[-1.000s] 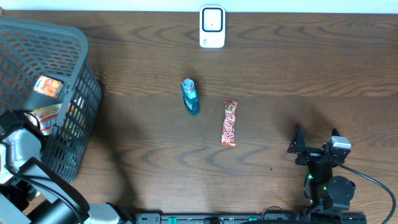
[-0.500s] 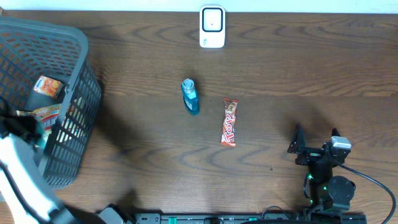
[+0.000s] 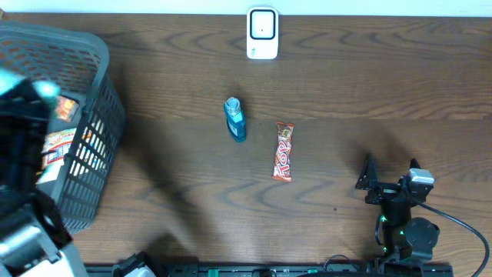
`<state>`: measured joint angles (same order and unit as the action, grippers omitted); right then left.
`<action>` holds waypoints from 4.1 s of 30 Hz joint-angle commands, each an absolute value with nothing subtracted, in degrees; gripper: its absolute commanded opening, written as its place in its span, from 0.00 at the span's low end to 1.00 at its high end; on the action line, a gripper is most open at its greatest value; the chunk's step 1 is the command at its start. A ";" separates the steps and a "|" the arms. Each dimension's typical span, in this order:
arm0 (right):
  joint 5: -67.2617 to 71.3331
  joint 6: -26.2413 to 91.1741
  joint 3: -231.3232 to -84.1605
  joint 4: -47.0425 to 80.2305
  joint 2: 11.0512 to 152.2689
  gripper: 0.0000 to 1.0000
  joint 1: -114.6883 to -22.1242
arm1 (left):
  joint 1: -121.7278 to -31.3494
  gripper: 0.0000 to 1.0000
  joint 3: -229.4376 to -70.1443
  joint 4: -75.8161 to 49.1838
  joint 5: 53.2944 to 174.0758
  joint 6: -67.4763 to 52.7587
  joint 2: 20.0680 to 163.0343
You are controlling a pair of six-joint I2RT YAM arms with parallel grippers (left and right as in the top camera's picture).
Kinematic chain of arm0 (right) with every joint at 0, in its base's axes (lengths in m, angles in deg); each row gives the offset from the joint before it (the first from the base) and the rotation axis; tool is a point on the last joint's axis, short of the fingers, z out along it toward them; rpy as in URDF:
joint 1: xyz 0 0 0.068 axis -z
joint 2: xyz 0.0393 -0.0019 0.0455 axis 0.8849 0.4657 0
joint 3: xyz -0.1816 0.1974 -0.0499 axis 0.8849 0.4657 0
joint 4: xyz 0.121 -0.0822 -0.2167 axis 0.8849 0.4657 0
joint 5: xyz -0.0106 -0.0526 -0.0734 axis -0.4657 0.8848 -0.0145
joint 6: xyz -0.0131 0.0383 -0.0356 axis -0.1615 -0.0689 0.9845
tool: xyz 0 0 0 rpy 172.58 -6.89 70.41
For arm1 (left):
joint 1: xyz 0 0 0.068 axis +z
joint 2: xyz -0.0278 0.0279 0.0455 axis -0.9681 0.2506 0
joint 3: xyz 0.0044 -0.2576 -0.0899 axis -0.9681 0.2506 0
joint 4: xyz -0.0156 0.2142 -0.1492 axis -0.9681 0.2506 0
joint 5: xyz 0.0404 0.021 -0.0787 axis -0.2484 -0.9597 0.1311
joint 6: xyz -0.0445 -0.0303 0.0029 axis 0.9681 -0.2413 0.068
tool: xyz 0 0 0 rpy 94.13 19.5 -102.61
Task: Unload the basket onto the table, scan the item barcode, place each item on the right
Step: 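Carry the white snack to the scanner and release it on the table, then reach the left gripper into the basket and grasp the orange packet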
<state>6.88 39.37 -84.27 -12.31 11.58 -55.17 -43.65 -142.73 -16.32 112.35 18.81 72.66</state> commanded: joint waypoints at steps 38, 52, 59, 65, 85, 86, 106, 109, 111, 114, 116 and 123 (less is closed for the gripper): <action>6.72 39.79 -84.18 -12.14 11.38 0.99 -54.82 | -124.09 0.64 -143.36 -32.50 94.52 -0.09 128.65; 6.72 39.79 -84.18 -12.14 11.40 0.99 -54.82 | -117.84 0.83 -161.92 -16.93 89.82 -14.45 111.85; 6.72 39.79 -84.18 -12.14 11.38 0.99 -54.82 | -100.75 0.88 -163.91 -13.85 79.15 -14.23 100.96; 6.72 39.79 -84.18 -12.14 11.40 0.99 -54.82 | -76.57 0.88 -163.91 -5.07 79.17 -2.32 96.90; 6.72 39.79 -84.18 -12.14 11.38 0.99 -54.82 | -39.87 0.98 -163.89 13.99 84.46 20.00 117.97; 6.72 39.79 -84.18 -12.14 11.38 0.99 -54.82 | -39.87 0.98 -163.89 13.97 84.94 19.97 119.69; 6.72 39.79 -84.18 -12.14 11.38 0.99 -54.82 | -40.20 0.81 -160.65 14.74 88.59 21.87 141.48; 6.72 39.79 -84.18 -12.14 11.38 0.99 -54.82 | -40.20 0.11 -158.45 13.95 88.37 21.44 141.64; 6.72 39.79 -84.18 -12.14 11.40 0.99 -54.82 | -40.20 0.07 -158.21 14.17 88.35 21.42 141.64; 6.72 39.79 -84.18 -12.14 11.40 0.99 -54.82 | -40.07 0.07 -158.47 14.17 88.40 21.42 140.59; 6.72 39.79 -84.18 -12.14 11.38 0.99 -54.82 | -40.05 0.07 -159.17 14.15 88.44 20.91 138.79; 6.72 39.79 -84.18 -12.14 11.38 0.99 -54.82 | -39.98 0.07 -164.13 13.32 88.37 17.09 123.98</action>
<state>6.86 39.40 -84.27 -12.31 11.60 -55.17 -40.07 -160.92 13.64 88.75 19.34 133.59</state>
